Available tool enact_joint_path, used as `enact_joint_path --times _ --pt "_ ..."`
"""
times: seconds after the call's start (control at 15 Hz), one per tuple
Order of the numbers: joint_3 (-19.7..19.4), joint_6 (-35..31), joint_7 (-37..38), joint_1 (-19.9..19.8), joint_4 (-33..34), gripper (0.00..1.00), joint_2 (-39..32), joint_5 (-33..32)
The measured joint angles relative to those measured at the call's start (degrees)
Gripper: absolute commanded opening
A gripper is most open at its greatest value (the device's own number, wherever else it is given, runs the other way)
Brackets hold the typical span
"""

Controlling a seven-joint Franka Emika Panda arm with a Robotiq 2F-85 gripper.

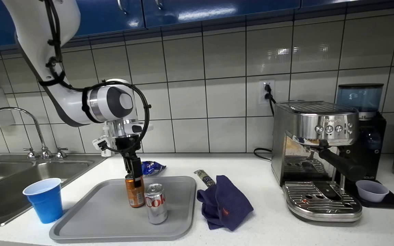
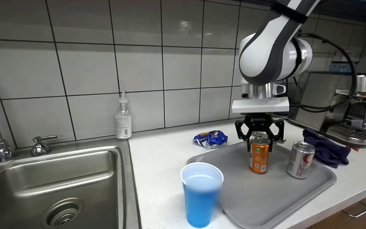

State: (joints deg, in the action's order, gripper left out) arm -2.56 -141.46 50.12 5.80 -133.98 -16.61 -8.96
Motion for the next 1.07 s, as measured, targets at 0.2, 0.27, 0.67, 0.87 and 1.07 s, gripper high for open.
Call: enact_joint_path --times 0.2,0.27,0.67,0.87,1.07 --pt "0.00 0.00 -0.04 0.09 0.06 0.40 0.24 0.01" --pt "0.00 0.00 -0.05 0.15 0.06 0.40 0.38 0.04" --pt "0.52 0.00 -0.05 1.44 0.07 0.40 1.91 0.22" --pt "1.00 0.00 -0.05 2.54 0.06 0.40 2.64 0.34" --pt "1.90 0.00 -0.05 3.40 0.06 0.40 3.45 0.81"
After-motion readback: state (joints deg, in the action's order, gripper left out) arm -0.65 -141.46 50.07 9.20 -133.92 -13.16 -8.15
